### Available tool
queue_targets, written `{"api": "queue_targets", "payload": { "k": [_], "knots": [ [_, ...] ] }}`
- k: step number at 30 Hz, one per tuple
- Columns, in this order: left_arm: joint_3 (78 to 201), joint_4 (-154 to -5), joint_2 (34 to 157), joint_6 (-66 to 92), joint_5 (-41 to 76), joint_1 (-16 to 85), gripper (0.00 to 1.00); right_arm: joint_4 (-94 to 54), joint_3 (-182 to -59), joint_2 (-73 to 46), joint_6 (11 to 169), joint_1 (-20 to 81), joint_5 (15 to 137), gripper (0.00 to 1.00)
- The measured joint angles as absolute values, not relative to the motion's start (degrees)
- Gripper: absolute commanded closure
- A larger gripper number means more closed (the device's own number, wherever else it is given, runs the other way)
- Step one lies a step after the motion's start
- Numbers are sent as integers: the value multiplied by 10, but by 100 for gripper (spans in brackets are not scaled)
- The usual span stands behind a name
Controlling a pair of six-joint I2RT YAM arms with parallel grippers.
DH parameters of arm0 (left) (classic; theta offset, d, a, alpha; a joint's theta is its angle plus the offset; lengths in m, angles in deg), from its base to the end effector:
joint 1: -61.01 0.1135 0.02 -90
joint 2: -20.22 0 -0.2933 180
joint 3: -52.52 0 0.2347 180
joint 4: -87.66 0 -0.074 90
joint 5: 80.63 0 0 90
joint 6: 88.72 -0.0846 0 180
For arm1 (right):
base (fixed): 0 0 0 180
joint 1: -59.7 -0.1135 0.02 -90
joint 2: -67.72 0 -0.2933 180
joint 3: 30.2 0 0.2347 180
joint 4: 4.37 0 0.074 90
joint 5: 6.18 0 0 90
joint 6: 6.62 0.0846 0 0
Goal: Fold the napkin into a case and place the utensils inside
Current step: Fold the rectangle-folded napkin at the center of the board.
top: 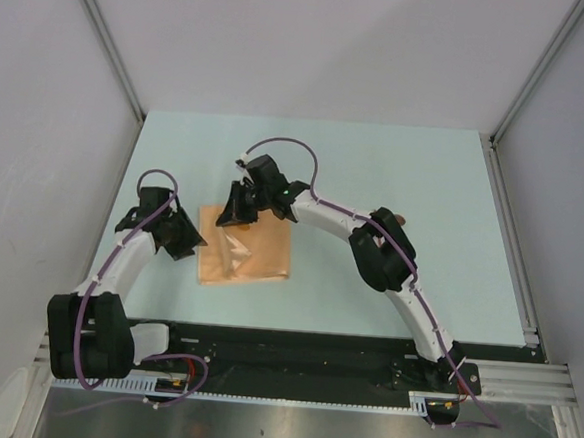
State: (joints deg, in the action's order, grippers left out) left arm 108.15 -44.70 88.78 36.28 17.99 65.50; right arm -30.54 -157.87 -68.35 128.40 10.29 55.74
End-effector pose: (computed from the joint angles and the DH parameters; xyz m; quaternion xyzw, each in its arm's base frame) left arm 0.2193 0.0045 0.1967 -0.3079 0.9142 -0.1368 0.2252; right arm 0.3509 0.4708 0.1984 -0.1456 0.8539 0.4770 0.1488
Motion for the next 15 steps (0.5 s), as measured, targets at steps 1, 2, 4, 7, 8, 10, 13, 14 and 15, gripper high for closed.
{"api": "queue_targets", "payload": {
  "k": [1, 2, 4, 7, 8, 10, 13, 14, 15],
  "knots": [
    [1082, -446, 888, 363, 178, 655, 54, -305, -1580, -687, 1286, 103, 557, 100],
    [1082, -445, 887, 363, 175, 655, 54, -305, -1580, -691, 1288, 103, 557, 100],
    [1082, -442, 885, 363, 172, 656, 54, -304, -1582, -696, 1291, 103, 557, 100],
    [1082, -437, 879, 363, 167, 657, 54, -303, -1584, -703, 1294, 103, 556, 100],
    [1082, -436, 877, 363, 164, 657, 55, -302, -1586, -706, 1295, 103, 556, 100],
    [1082, -434, 873, 364, 155, 657, 55, -301, -1592, -713, 1295, 103, 554, 100],
    [1082, -428, 865, 367, 141, 657, 55, -300, -1607, -725, 1299, 102, 553, 100],
    [1082, -426, 862, 368, 138, 657, 55, -300, -1610, -728, 1299, 102, 553, 100],
    [1082, -423, 858, 368, 134, 658, 55, -300, -1613, -731, 1299, 102, 552, 100]
  ]
}}
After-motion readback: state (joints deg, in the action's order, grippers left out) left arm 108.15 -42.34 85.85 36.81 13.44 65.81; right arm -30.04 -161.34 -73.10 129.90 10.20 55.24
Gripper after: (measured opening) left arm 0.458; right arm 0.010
